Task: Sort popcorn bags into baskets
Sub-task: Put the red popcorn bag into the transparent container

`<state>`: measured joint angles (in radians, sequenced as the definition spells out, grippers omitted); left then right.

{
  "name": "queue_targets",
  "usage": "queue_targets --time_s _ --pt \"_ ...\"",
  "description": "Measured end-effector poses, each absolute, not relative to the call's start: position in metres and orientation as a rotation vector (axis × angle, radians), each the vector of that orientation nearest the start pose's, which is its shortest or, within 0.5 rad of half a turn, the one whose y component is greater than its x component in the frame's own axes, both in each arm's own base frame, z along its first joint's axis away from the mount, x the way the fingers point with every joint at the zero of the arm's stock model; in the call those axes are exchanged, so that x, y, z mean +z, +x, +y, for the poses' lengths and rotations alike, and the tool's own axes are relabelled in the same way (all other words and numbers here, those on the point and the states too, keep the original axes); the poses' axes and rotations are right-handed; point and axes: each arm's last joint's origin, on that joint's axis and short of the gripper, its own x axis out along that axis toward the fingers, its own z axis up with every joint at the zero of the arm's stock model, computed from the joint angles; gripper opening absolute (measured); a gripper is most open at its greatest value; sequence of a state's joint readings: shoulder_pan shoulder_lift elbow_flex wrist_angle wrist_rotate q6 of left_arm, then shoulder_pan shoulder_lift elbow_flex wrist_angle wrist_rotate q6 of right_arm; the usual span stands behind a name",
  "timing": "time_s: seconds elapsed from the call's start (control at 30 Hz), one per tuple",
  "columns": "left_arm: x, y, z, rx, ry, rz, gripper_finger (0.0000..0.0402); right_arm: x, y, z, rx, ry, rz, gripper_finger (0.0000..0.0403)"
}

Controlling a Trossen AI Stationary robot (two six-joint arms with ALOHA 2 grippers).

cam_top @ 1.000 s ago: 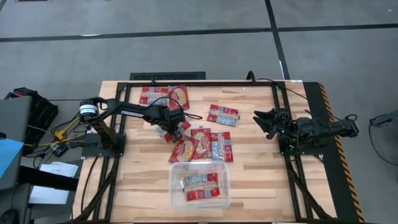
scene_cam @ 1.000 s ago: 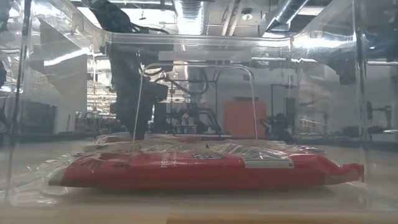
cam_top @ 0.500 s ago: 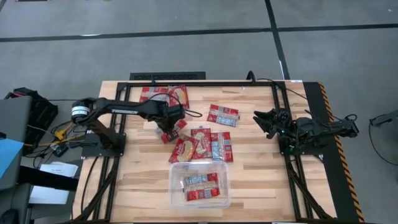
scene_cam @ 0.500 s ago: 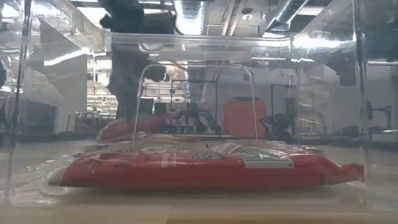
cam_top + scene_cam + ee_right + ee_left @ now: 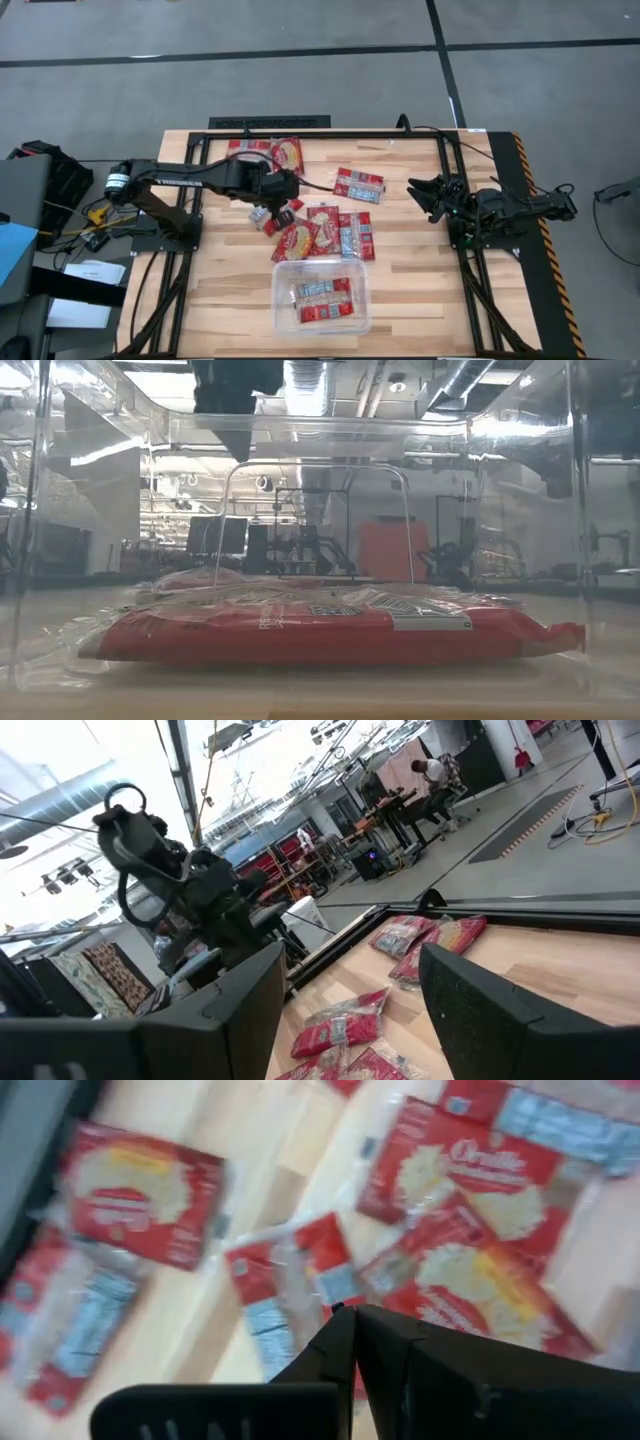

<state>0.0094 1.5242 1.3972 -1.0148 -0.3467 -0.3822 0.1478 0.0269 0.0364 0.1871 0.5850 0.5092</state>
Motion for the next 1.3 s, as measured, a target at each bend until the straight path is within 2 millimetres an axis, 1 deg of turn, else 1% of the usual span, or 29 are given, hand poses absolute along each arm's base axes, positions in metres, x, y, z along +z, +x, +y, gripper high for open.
queue_targets --time_s 0.1,0.2,0.3,0.43,0.57,0.63,0.73,0.8,0.87,0.93,1.0,1.13,1.3 --pt "0.301 0.296 0.013 0.522 -0.167 1.081 0.0018 0.191 0.092 -0.002 -0.379 0.582 -0.294 0.0255" --pt "0.279 0.293 0.017 0.482 -0.219 1.143 0.0058 0.190 0.092 -0.002 -0.381 0.580 -0.283 0.0255" --pt "0.253 0.290 0.024 0.472 -0.264 1.166 0.0115 0.188 0.093 -0.002 -0.385 0.574 -0.267 0.0255" --pt "0.223 0.289 0.029 0.475 -0.260 1.116 0.0210 0.186 0.093 -0.002 -0.392 0.565 -0.243 0.0255" --pt "0.201 0.282 0.033 0.583 -0.223 1.082 0.0293 0.185 0.093 -0.002 -0.394 0.563 -0.237 0.0255" --pt "0.193 0.278 0.035 0.643 -0.229 1.069 0.0321 0.185 0.093 -0.002 -0.394 0.563 -0.237 0.0255" --pt "0.180 0.275 0.038 0.660 -0.246 1.030 0.0340 0.185 0.093 -0.002 -0.394 0.562 -0.236 0.0255" --pt "0.170 0.273 0.038 0.640 -0.269 1.005 0.0339 0.185 0.093 -0.002 -0.394 0.563 -0.237 0.0255" --pt "0.162 0.270 0.037 0.639 -0.291 0.985 0.0330 0.185 0.093 -0.002 -0.394 0.563 -0.236 0.0255" --pt "0.153 0.264 0.037 0.661 -0.315 0.997 0.0311 0.185 0.093 -0.002 -0.394 0.563 -0.237 0.0255" --pt "0.145 0.257 0.036 0.692 -0.349 1.008 0.0281 0.185 0.093 -0.002 -0.394 0.563 -0.237 0.0255" --pt "0.132 0.246 0.034 0.716 -0.407 1.013 0.0192 0.185 0.093 -0.002 -0.393 0.565 -0.237 0.0255" --pt "0.124 0.238 0.034 0.747 -0.456 1.025 0.0048 0.185 0.093 -0.002 -0.391 0.591 -0.243 0.0255"
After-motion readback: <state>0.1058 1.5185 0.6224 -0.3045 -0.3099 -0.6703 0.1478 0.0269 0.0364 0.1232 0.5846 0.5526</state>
